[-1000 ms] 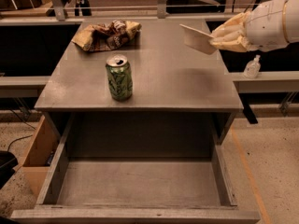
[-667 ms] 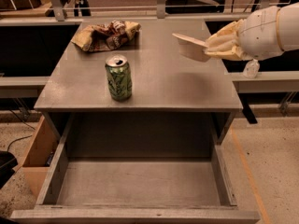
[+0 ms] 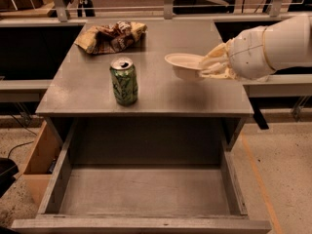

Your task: Move paper bowl near green can

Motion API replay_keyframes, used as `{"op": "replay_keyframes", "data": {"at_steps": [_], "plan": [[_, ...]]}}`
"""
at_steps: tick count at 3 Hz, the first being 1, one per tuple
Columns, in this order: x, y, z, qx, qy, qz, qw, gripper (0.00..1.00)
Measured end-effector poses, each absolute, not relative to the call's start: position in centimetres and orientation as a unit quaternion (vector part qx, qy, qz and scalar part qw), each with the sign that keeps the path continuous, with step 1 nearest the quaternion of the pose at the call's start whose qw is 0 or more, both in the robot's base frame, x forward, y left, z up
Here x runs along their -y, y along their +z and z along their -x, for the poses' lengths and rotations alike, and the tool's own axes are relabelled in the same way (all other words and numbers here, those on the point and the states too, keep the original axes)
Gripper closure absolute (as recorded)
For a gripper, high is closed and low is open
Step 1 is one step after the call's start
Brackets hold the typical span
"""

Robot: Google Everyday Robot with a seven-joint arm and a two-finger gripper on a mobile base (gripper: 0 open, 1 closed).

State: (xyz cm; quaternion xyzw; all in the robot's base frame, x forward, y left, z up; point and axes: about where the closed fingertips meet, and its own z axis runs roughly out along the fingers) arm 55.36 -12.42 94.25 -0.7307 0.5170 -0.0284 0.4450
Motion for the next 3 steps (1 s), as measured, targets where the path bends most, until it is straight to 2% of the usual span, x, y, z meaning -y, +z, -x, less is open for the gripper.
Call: {"op": "replay_keyframes", "data": {"at_steps": [2,3], "plan": [[11.1,90.7,-54.6,-0.52,-0.05,0.741,0.423,1.0],[10.0,88.9,-53.5,-0.525,-0.036,0.746,0.409,1.0]]}}
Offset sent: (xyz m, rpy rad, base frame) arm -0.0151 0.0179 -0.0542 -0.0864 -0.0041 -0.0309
